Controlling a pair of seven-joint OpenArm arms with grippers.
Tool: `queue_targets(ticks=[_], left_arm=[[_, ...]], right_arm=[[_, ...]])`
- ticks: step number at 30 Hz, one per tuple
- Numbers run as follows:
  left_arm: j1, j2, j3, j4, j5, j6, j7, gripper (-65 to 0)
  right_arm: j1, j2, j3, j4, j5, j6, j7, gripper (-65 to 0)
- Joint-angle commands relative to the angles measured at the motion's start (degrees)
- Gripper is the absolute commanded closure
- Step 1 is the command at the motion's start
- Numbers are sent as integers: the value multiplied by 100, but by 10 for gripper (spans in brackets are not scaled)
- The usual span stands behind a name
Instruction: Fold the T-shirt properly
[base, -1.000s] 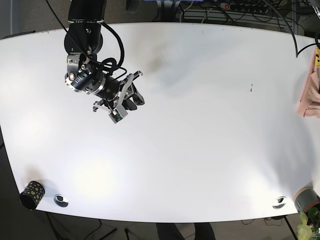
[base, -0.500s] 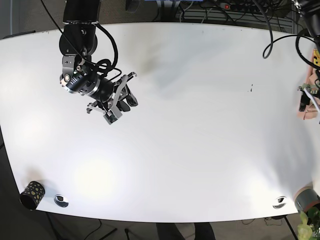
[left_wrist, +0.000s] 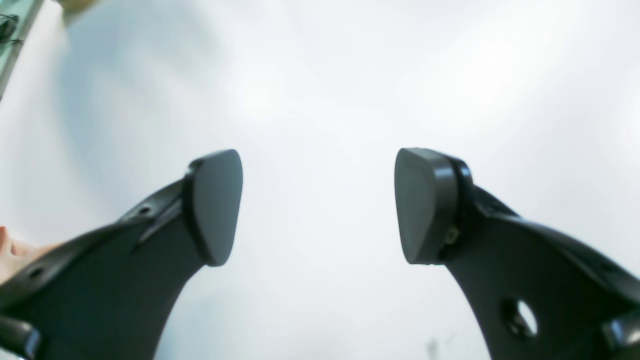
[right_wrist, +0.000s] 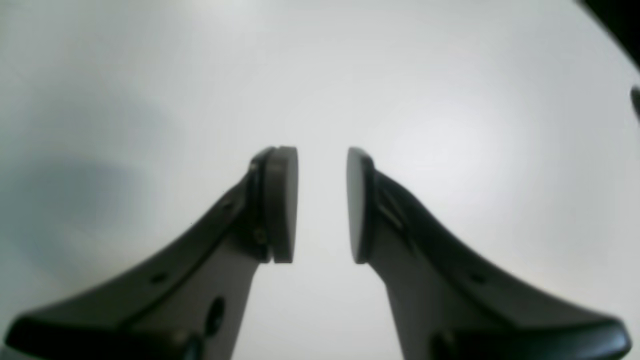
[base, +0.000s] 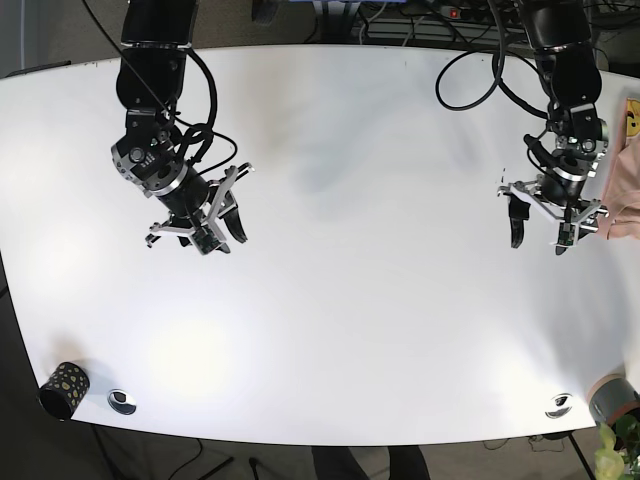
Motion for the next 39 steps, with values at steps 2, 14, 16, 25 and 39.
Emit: queue_targets(ticks=[2,14,16,25,39], left_arm=[[242,198,222,323,-57,168,-373,-439],[1780,866,539,1272,-57,309,-646,-439],[2097,998,539,1492,-57,309,-646,-439],[3503,1368,653,2371,-57,300,-628,-439],[5657,1420,714,2899,-101,291,-628,-439]], right_arm=[[-278,34,15,72,-318,-210,803,-159],[-1509,324,182,-16,51,-1045,1629,-159],[-1773,368,393,63,332,-1045,1664,-159],[-2845,588,657,458,912,-1019,1673,-159],[-4832,887,1035,1232,1660,-984,1647,-159]])
